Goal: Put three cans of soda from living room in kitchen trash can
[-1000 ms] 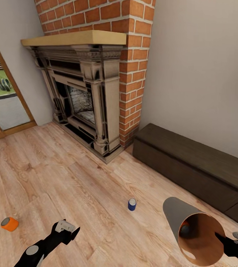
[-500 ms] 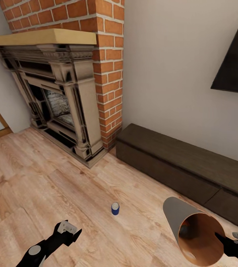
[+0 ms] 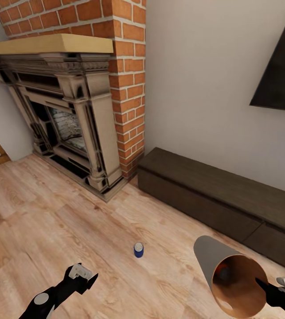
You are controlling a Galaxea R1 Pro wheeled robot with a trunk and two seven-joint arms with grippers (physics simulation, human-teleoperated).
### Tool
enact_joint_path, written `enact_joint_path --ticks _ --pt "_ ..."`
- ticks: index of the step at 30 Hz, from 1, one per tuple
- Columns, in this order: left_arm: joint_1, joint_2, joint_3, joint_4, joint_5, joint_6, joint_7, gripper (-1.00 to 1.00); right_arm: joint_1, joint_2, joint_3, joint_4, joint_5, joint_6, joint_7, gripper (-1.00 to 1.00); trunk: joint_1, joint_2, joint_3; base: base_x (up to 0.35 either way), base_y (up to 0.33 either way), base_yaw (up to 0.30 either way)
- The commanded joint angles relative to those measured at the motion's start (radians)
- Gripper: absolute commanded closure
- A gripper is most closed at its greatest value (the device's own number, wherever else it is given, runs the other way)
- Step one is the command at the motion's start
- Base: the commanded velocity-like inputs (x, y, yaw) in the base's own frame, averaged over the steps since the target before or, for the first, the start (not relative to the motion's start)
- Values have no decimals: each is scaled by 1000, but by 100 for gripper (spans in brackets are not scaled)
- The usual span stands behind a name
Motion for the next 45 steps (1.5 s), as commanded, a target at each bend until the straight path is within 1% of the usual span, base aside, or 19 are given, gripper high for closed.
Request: enact_joint_path --ticks 1,9,16,25,35,40,42,45 --pt "0 0 0 0 0 0 0 -100 -1 0 -2 -1 -8 2 6 100 0 0 0 6 292 -172" --pt "0 0 0 0 -1 1 0 -100 -1 1 -1 -1 -9 2 6 100 0 0 0 67 311 -227" --pt "0 0 -1 4 -1 1 1 -100 -1 1 -2 -1 -9 2 6 100 0 0 2 181 291 -249" --pt "-1 0 -3 50 -2 4 0 -100 -1 1 -5 -1 -8 3 6 100 0 0 6 233 251 -250" --pt "-1 0 -3 61 -2 4 1 -100 -1 -3 -9 -2 -6 5 7 100 0 0 11 248 88 -241" --pt "-1 0 -3 61 -2 4 1 -100 -1 -10 -8 -2 -2 4 14 100 0 0 11 249 7 -114" --pt "-1 0 -3 61 -2 5 1 -100 -1 -24 -8 -2 -4 3 21 100 0 0 11 250 -1 -33" --pt "-1 0 -4 64 -3 5 1 -100 -1 -38 -7 -2 -7 3 34 100 0 0 11 252 -37 -16"
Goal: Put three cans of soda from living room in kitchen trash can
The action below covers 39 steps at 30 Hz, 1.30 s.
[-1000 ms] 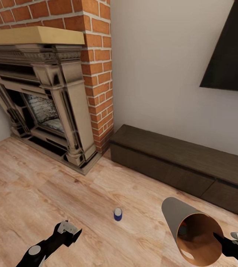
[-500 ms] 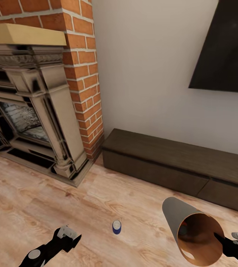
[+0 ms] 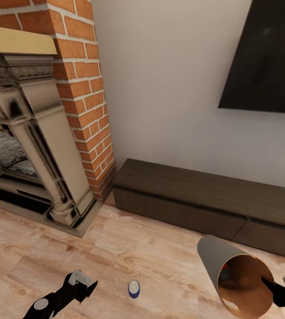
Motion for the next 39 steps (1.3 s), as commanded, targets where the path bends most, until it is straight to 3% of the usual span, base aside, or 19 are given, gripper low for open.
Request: enact_joint_path --ticks 1,7,18,21,28,39 --pt "0 0 0 2 0 0 0 -100 -1 -3 -3 -1 -7 2 12 100 0 0 0 254 -77 -8" --pt "0 -1 -11 16 0 1 1 -100 -1 -13 -4 -1 -8 4 48 100 0 0 0 241 -116 -3" --pt "0 -3 -22 19 -1 0 5 -100 0 -9 -4 -1 -7 7 48 100 0 0 0 45 -56 -50" --pt "0 -3 -29 19 -2 0 6 -100 0 -9 -4 -1 -7 8 46 100 0 0 0 5 -211 -164" --pt "0 -3 -81 19 -1 0 9 -100 0 -8 -4 -1 -8 8 48 100 0 0 0 1 -270 -149" --pt "0 -3 -87 19 1 1 9 -100 1 -5 -4 -1 -7 5 44 100 0 0 6 0 -245 -112"
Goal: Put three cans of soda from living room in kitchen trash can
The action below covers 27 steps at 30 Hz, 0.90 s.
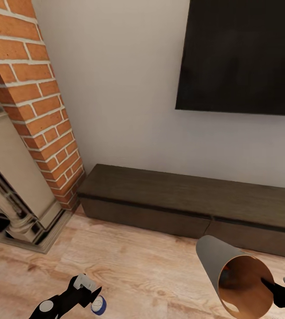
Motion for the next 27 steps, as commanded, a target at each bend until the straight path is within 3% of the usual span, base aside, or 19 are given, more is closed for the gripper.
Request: enact_joint_path --ticks 1,5,17,27 --pt "0 0 1 0 1 0 0 -100 0 0 -1 -1 -6 2 4 100 0 0 0 0 -77 -36" --pt "0 0 1 0 0 1 -1 -100 -1 1 -1 -1 -6 2 1 100 0 0 1 -70 18 -14" --pt "0 0 -2 0 -2 2 -3 -100 -1 3 -2 0 -6 3 -2 100 0 0 1 -223 200 -1" --pt "0 0 -3 1 -2 2 -3 -100 -1 6 2 1 -1 3 -2 100 0 0 0 -22 128 -61"
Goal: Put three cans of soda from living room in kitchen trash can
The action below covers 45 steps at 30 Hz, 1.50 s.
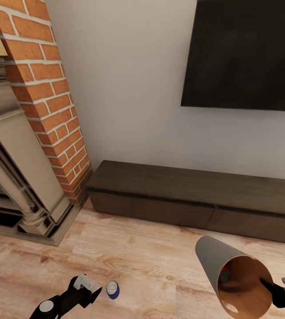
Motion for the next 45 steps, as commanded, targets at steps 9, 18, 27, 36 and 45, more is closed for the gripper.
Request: enact_joint_path --ticks 9,18,27,36,45 --pt "0 0 0 0 0 0 1 -100 0 0 -2 -1 -10 3 5 100 0 0 0 0 274 -210" --pt "0 0 0 0 0 0 2 -100 0 0 -1 -1 -8 3 4 100 0 0 0 -3 57 -40" --pt "0 0 0 0 0 0 0 -100 -1 0 -3 -1 -11 1 4 100 0 0 0 -121 230 -1" --pt "0 0 1 4 0 2 2 -100 -1 0 -3 -1 -9 1 3 100 0 0 0 49 247 0" --pt "-10 -34 2 8 7 161 1 -100 -1 -12 -5 -9 -10 16 12 100 0 0 0 58 61 0"
